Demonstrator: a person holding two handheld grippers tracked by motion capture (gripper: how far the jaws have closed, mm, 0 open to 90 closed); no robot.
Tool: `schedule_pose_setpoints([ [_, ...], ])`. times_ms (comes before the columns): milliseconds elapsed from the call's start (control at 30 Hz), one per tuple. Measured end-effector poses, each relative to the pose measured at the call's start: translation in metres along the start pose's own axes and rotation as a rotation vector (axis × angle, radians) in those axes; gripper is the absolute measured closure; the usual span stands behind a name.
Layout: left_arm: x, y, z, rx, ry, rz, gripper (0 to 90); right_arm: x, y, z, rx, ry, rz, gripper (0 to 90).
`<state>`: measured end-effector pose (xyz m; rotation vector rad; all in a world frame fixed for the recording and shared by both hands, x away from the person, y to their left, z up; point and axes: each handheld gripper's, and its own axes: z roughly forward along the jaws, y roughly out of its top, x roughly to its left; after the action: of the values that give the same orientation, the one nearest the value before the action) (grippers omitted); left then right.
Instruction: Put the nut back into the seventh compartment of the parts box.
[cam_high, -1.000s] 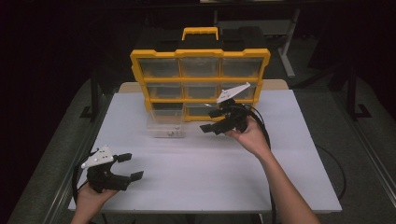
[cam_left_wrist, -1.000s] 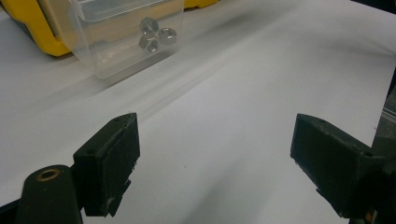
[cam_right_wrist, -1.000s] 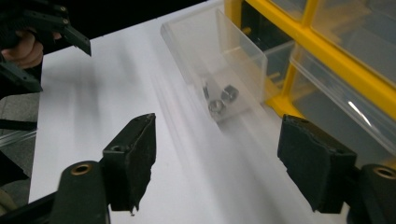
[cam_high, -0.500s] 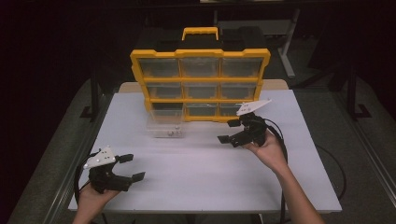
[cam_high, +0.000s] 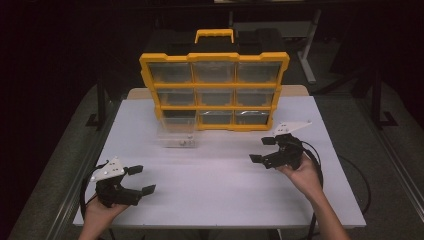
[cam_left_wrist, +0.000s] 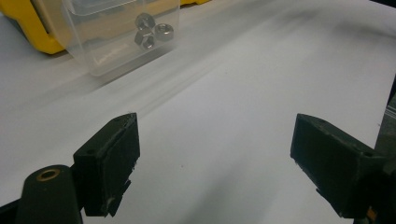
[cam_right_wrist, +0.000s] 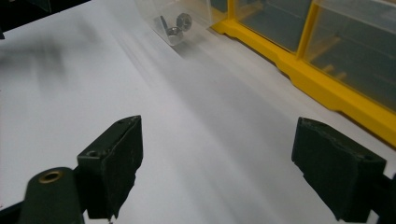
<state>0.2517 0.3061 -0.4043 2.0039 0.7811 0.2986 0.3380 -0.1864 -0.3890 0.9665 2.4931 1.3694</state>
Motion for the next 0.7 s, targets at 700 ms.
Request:
schedule_pose_setpoints([
  [700, 0.001, -0.004, 0.002, -0.008, 0.008, -0.004, 15.9, -0.009, -0.061, -0.035, -0.016, -0.079, 0.070, 15.1],
])
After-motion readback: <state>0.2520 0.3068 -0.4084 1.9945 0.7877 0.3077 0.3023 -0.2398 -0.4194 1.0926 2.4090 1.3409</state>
